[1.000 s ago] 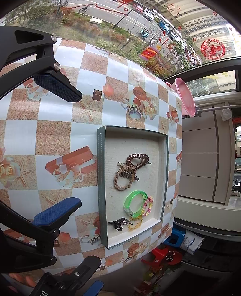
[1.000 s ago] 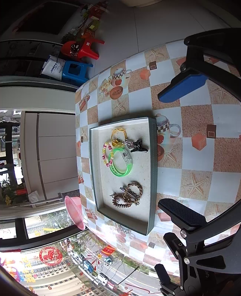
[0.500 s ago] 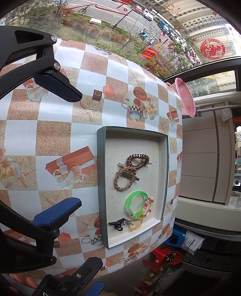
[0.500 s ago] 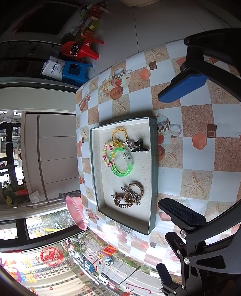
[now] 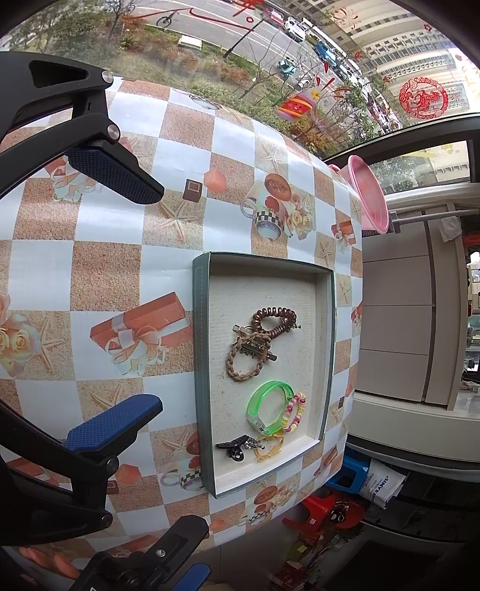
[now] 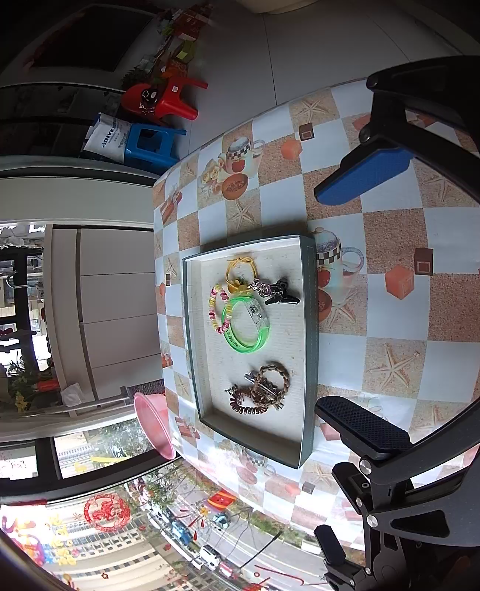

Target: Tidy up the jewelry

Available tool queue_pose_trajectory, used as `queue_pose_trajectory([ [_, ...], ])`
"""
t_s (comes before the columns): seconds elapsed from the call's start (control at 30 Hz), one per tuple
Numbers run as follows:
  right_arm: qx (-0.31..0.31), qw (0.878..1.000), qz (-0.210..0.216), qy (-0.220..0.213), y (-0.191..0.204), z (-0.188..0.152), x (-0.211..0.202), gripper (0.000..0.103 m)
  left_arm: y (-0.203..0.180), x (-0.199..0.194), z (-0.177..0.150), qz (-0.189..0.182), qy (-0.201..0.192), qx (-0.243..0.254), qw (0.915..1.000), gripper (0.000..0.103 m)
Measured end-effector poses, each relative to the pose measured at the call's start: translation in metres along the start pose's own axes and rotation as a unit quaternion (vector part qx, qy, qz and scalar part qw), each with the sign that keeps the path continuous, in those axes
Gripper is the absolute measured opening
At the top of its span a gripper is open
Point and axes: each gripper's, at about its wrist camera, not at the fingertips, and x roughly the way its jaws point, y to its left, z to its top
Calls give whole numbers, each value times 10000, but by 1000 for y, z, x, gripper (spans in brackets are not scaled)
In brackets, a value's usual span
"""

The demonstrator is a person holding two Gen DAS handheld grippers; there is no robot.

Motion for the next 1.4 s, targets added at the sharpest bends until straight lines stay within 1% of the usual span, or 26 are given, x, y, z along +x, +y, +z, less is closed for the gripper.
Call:
queue_pose_trajectory([
  [0.43, 6, 10000, -3, -5, 0, 0, 0, 103, 2, 0, 1, 41, -1, -27, 10000, 103],
  [1.4, 9, 10000, -4, -12, 0, 0, 0, 103, 4, 0, 0, 10, -26, -33, 10000, 103],
])
